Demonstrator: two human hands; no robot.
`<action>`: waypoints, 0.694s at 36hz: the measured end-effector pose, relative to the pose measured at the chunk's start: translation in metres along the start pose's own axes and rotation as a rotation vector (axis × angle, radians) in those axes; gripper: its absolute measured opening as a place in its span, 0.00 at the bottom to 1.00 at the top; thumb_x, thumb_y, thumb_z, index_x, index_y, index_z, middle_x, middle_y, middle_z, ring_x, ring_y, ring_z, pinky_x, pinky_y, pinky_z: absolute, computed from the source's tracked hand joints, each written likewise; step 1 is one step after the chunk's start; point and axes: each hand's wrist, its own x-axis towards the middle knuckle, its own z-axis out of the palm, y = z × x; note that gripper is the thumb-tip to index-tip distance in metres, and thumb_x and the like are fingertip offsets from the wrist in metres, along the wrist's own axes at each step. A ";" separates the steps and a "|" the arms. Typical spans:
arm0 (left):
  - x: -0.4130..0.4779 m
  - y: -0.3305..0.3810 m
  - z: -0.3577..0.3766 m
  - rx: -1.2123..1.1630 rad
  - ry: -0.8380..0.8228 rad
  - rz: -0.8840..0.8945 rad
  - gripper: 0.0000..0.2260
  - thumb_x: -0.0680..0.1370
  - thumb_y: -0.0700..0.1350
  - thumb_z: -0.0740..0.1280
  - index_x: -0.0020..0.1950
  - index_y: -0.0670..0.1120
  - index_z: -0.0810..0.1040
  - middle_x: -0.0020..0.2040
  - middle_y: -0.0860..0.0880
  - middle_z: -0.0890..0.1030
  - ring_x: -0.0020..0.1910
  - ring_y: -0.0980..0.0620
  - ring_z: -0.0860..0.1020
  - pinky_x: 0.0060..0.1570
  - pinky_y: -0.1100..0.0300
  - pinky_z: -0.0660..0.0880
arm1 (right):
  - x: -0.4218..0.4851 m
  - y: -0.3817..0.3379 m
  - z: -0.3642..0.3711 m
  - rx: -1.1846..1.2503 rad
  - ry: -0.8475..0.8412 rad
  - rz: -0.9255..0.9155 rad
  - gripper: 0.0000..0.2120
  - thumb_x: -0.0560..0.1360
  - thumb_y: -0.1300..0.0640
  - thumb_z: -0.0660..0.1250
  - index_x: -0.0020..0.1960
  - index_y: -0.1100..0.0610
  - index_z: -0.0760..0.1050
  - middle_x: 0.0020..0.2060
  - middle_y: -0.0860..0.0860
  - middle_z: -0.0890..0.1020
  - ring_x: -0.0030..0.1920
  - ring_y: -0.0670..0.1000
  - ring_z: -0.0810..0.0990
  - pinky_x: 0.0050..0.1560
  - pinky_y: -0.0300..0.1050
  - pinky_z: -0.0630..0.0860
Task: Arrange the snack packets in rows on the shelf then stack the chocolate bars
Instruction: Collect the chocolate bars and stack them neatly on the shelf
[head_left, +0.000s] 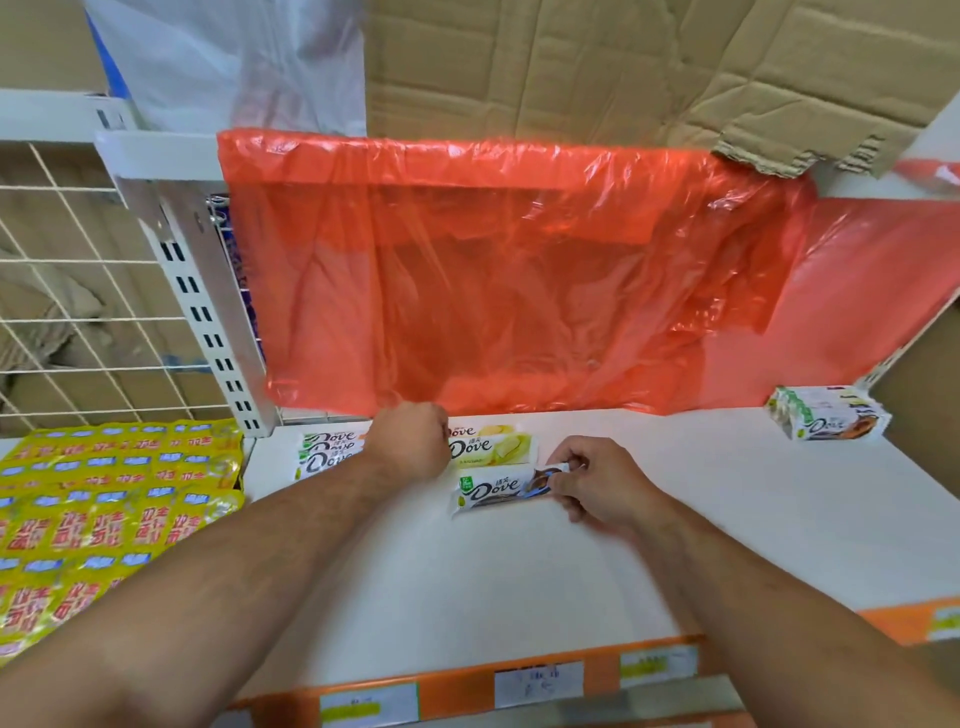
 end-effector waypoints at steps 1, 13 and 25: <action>0.002 -0.001 0.000 0.038 0.012 0.011 0.11 0.70 0.38 0.61 0.43 0.49 0.81 0.42 0.48 0.84 0.45 0.43 0.80 0.43 0.57 0.75 | 0.000 0.000 0.002 0.006 0.002 0.003 0.06 0.73 0.68 0.69 0.43 0.59 0.78 0.25 0.55 0.77 0.25 0.56 0.76 0.34 0.56 0.79; 0.015 -0.008 -0.004 0.233 -0.020 0.027 0.08 0.65 0.41 0.67 0.40 0.48 0.83 0.33 0.50 0.81 0.36 0.48 0.76 0.44 0.57 0.67 | 0.005 -0.002 0.010 0.037 0.006 0.033 0.07 0.74 0.69 0.69 0.42 0.59 0.77 0.25 0.54 0.77 0.24 0.54 0.75 0.30 0.44 0.75; 0.018 -0.006 -0.005 0.260 -0.049 0.069 0.03 0.69 0.41 0.64 0.35 0.47 0.75 0.31 0.52 0.76 0.36 0.48 0.74 0.45 0.56 0.66 | 0.013 0.005 0.008 0.076 -0.003 0.039 0.07 0.73 0.69 0.69 0.42 0.59 0.78 0.24 0.51 0.76 0.26 0.55 0.74 0.35 0.57 0.80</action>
